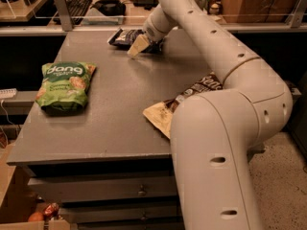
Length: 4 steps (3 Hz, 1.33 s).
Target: Move blue chip bag near green rice chip bag
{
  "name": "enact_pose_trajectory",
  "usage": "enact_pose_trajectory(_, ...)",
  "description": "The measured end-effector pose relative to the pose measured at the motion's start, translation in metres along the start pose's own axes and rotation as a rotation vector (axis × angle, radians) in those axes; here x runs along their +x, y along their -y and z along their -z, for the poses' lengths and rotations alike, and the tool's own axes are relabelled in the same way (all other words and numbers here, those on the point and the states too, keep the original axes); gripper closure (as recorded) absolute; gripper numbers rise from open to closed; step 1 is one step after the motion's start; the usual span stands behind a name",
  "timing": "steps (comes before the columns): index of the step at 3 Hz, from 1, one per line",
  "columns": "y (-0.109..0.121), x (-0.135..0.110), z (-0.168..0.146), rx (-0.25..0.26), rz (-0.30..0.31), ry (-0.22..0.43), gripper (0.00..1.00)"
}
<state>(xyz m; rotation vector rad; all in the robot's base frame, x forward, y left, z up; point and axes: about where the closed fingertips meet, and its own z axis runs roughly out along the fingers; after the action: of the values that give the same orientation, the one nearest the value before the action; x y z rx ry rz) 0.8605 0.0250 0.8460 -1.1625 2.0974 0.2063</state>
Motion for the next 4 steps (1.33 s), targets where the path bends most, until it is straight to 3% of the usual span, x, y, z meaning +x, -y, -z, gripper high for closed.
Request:
enact_pose_trajectory(3,0.004,-0.007,0.014,0.015,0.024,0.036,0.88)
enact_pose_trajectory(4,0.016,-0.019,0.044,0.068,0.051,0.081,1.0)
